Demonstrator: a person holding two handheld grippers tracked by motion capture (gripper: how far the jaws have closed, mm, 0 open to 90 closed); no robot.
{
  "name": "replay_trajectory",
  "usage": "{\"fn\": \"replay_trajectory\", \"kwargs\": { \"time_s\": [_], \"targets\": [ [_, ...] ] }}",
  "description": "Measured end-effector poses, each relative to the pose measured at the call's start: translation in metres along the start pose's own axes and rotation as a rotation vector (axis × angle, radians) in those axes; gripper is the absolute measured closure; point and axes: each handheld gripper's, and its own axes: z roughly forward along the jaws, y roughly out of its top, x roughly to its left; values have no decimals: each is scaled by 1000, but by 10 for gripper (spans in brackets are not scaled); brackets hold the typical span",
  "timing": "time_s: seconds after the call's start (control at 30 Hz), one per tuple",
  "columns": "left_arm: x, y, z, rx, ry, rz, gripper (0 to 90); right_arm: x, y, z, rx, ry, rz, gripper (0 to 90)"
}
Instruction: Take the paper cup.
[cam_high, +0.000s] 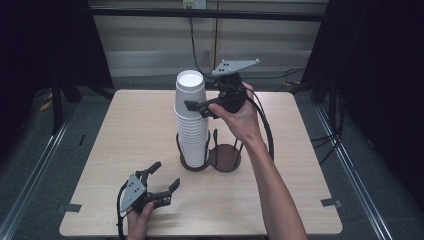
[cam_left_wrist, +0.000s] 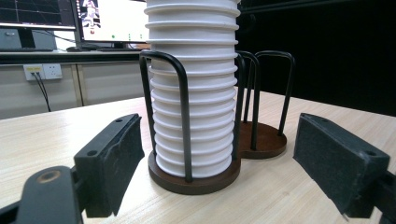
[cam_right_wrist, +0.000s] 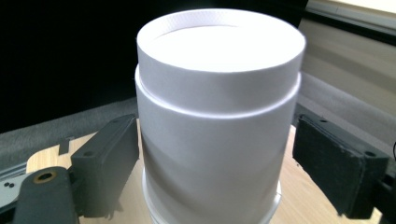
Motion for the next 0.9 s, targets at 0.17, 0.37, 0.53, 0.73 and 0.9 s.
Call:
{"fn": "replay_trajectory", "kwargs": {
  "time_s": [0.17,0.37,0.53,0.73,0.9],
  "targets": [
    [0,0,0,-1,-1,-1,156,1,6,4,17,-9,-15,135],
    [0,0,0,-2,-1,-3,156,-2,16,9,75,17,-13,137],
    [0,0,0,0,-3,-3,156,-3,24,14,122,25,-24,140],
    [0,0,0,-1,-4,-3,156,-1,31,16,139,18,-47,178],
    [0,0,0,-1,-4,-3,156,-1,36,16,166,23,-47,188]
  ]
}}
